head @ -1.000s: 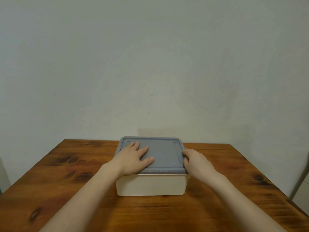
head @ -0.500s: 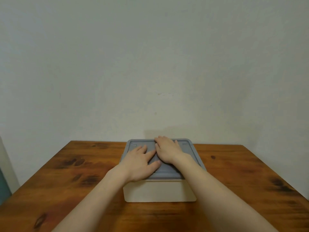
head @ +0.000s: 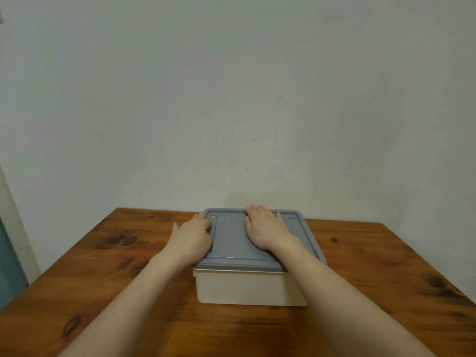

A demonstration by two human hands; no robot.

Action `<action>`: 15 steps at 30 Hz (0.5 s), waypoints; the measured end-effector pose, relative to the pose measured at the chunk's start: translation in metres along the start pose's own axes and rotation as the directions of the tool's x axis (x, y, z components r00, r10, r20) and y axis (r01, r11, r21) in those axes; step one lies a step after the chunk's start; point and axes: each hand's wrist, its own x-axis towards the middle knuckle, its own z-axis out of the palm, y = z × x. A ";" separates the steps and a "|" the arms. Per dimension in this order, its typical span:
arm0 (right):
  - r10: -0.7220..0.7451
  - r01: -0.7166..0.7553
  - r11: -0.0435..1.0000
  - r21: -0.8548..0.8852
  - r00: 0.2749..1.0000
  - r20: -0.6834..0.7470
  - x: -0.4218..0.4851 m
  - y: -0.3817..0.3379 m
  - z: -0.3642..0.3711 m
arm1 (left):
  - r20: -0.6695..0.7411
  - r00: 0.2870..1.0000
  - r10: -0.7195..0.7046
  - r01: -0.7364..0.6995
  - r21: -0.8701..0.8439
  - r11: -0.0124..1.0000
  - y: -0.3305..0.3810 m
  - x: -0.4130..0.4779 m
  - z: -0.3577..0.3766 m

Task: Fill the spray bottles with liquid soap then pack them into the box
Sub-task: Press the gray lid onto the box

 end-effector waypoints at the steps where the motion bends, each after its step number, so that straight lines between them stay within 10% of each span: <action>1: 0.016 -0.015 1.000 -0.013 1.000 0.008 -0.001 -0.002 -0.002 | 0.005 1.000 0.000 0.000 0.022 1.000 0.000 0.000 0.000; 6: -0.018 0.023 0.999 -0.039 0.992 0.125 -0.018 -0.030 -0.010 | 0.012 1.000 -0.013 0.012 0.027 1.000 0.002 -0.003 -0.002; 10: -0.034 0.038 0.999 -0.028 0.989 0.141 -0.028 -0.036 -0.001 | -0.122 0.991 -0.058 0.020 -0.293 0.956 0.002 -0.007 0.002; 15: -0.035 0.038 0.999 -0.018 0.991 0.132 -0.030 -0.036 0.000 | 0.121 0.908 -0.402 0.324 -0.809 0.490 -0.007 -0.019 0.003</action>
